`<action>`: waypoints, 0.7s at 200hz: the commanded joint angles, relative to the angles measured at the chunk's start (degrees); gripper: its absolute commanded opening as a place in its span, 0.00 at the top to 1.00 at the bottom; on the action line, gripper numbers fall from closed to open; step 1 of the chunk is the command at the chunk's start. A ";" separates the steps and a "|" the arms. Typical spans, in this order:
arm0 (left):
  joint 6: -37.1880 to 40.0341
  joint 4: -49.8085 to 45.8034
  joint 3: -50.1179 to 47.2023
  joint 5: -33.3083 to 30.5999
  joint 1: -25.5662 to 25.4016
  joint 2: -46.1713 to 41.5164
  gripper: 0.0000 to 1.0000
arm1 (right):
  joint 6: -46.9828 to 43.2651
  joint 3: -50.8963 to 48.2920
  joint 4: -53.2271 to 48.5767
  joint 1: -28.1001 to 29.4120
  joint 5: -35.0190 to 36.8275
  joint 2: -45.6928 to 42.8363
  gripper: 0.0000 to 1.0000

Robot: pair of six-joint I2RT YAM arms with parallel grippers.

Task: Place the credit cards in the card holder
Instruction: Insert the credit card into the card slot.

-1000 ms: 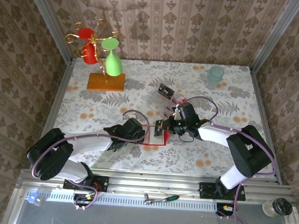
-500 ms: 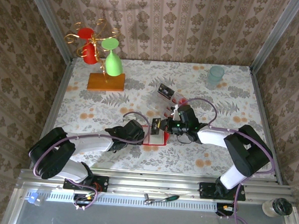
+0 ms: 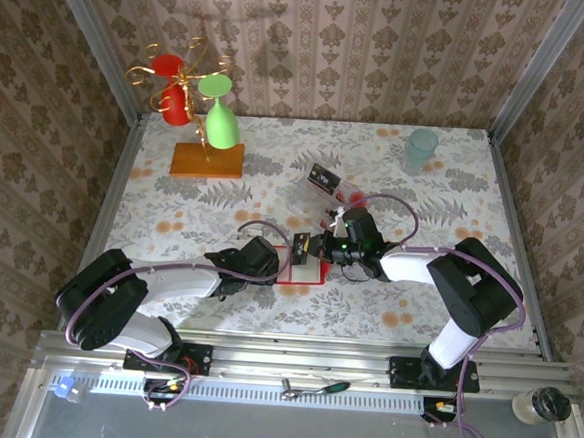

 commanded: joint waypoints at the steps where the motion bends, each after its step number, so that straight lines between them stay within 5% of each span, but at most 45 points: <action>1: -0.99 -1.35 -1.14 -1.67 -0.39 -0.77 0.00 | 0.75 0.26 2.09 0.40 0.07 1.36 1.00; 140: -1.30 -0.66 -1.42 -1.43 -0.39 -0.12 0.00 | 2.52 -0.23 5.88 0.93 -1.40 5.06 1.00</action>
